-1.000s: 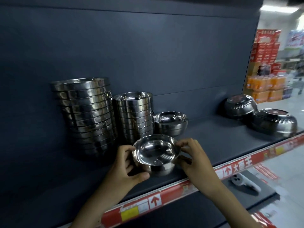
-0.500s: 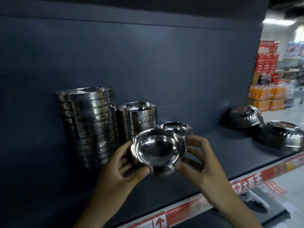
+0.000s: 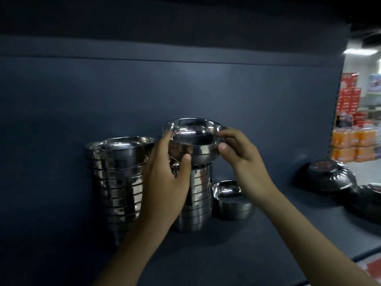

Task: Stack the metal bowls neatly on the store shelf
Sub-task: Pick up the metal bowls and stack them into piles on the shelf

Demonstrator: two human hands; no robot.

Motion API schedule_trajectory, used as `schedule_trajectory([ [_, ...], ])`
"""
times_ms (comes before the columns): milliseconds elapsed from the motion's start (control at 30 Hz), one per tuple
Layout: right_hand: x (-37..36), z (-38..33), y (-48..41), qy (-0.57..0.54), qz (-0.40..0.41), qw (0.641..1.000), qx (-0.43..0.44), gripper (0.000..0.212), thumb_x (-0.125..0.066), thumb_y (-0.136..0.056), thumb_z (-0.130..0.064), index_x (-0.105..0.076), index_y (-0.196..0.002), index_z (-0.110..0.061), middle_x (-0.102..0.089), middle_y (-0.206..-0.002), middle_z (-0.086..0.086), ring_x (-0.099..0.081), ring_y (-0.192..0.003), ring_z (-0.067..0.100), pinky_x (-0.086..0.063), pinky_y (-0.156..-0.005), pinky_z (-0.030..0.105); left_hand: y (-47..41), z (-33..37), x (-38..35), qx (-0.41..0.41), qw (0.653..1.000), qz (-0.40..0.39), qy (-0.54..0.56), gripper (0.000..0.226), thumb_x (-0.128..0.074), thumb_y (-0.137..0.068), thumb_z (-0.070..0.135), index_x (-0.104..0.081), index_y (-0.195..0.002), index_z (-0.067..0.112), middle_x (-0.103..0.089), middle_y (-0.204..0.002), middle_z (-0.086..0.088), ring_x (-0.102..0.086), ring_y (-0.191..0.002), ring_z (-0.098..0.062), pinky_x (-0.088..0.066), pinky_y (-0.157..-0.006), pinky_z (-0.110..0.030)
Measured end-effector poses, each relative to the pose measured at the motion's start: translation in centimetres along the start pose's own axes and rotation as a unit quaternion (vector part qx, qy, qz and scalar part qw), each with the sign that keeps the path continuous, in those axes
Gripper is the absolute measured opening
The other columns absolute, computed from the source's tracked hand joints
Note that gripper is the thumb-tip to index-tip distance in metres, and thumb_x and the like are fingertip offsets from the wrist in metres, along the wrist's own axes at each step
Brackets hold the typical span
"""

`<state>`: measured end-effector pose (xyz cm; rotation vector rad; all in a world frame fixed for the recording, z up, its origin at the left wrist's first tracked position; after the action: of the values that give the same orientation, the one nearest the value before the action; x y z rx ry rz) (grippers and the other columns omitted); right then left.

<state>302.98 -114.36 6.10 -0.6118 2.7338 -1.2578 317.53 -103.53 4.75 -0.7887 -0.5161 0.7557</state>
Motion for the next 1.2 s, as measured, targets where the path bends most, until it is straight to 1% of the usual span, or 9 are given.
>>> schedule_trajectory([
  [100,-0.3,1.1,-1.1,-0.023,0.001,1.0,-0.009,0.022,-0.052,-0.1,-0.003,-0.062,-0.109,-0.02,-0.067,-0.111,0.003,-0.063,-0.102,0.004,-0.047,-0.09,0.018,-0.2,-0.1,-0.7,-0.009,0.997,-0.019,-0.073,0.064,-0.054,-0.095,0.031,-0.027,-0.153,0.034,-0.033,-0.157,0.012,-0.036,-0.141,-0.003,-0.036,-0.114,-0.031],
  [200,-0.5,2.4,-1.9,-0.04,0.014,0.999,-0.031,0.021,-0.044,-0.101,0.003,-0.061,-0.108,-0.007,-0.062,-0.094,-0.01,-0.059,-0.081,-0.012,-0.044,-0.075,0.007,0.6,-0.5,-1.4,-0.012,0.987,-0.053,-0.151,0.066,-0.054,-0.097,0.029,-0.022,-0.154,0.038,-0.026,-0.161,0.005,-0.03,-0.144,-0.008,-0.03,-0.114,-0.024],
  [267,-0.8,3.7,-2.1,-0.04,0.01,0.998,-0.049,0.024,-0.041,-0.102,0.002,-0.062,-0.106,-0.008,-0.062,-0.099,-0.015,-0.058,-0.101,-0.014,-0.043,-0.085,0.01,1.3,-1.0,-1.9,0.004,0.979,-0.081,-0.186,0.067,-0.052,-0.098,0.033,-0.016,-0.153,0.046,-0.016,-0.165,0.0,-0.02,-0.149,-0.013,-0.018,-0.113,-0.018],
  [367,-1.5,5.5,-2.2,-0.041,-0.004,0.997,-0.07,0.032,-0.041,-0.103,0.0,-0.066,-0.099,-0.02,-0.059,-0.121,-0.017,-0.043,-0.138,0.007,-0.036,-0.11,0.029,2.0,-1.7,-2.3,0.017,0.967,-0.096,-0.237,0.069,-0.049,-0.099,0.036,-0.008,-0.153,0.049,-0.002,-0.166,-0.005,-0.008,-0.152,-0.019,-0.014,-0.113,-0.023],
  [467,-2.4,6.9,-1.9,-0.051,-0.017,0.994,-0.095,0.034,-0.042,-0.102,-0.001,-0.067,-0.095,-0.022,-0.055,-0.135,0.0,-0.045,-0.136,0.007,-0.036,-0.112,0.028,2.6,-2.5,-2.8,-0.028,0.95,-0.078,-0.301,0.065,-0.058,-0.093,0.031,-0.029,-0.151,0.038,-0.017,-0.162,-0.015,-0.027,-0.146,-0.032,-0.035,-0.114,-0.042],
  [567,-2.9,7.5,-1.6,-0.055,-0.007,0.993,-0.101,0.029,-0.045,-0.102,-0.004,-0.068,-0.091,-0.019,-0.063,-0.12,0.014,-0.056,-0.115,0.001,-0.041,-0.094,0.013,3.4,-3.6,-3.2,-0.054,0.937,-0.059,-0.339,0.063,-0.068,-0.083,0.025,-0.046,-0.142,0.023,-0.028,-0.156,-0.022,-0.035,-0.141,-0.037,-0.035,-0.11,-0.041],
  [700,-2.8,8.1,-1.5,-0.046,0.004,0.995,-0.089,0.026,-0.047,-0.102,-0.007,-0.067,-0.091,-0.02,-0.061,-0.115,0.019,-0.06,-0.098,0.003,-0.044,-0.083,0.011,4.3,-4.3,-3.4,-0.07,0.933,-0.059,-0.348,0.068,-0.07,-0.082,0.019,-0.044,-0.144,0.018,-0.027,-0.157,-0.019,-0.031,-0.143,-0.035,-0.03,-0.11,-0.037],
  [933,-2.5,7.6,-1.0,0.061,-0.016,0.998,-0.003,0.027,-0.05,-0.096,-0.011,-0.061,-0.096,-0.036,-0.059,-0.11,-0.008,-0.05,-0.109,-0.012,-0.036,-0.095,0.007,4.2,-4.4,-3.2,-0.092,0.93,-0.027,-0.354,0.071,-0.07,-0.08,0.016,-0.044,-0.146,0.011,-0.038,-0.148,-0.022,-0.039,-0.136,-0.038,-0.037,-0.108,-0.041],
  [1200,-2.6,6.6,-1.1,0.177,-0.032,0.982,0.062,0.019,-0.051,-0.096,0.001,-0.066,-0.1,-0.01,-0.053,-0.112,0.006,-0.046,-0.102,-0.013,-0.034,-0.09,0.003,4.7,-5.1,-3.0,-0.072,0.94,-0.022,-0.333,0.075,-0.069,-0.08,0.013,-0.038,-0.148,0.009,-0.039,-0.145,-0.022,-0.035,-0.139,-0.038,-0.035,-0.108,-0.041],
])
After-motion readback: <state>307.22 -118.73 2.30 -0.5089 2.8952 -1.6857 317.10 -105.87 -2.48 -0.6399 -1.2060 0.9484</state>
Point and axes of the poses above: each hand's wrist, its own y-axis away from the middle knuckle, its own x-axis out of the back of the hand, z = x × y, the point moved 4 cm from there along -y, towards the middle knuckle
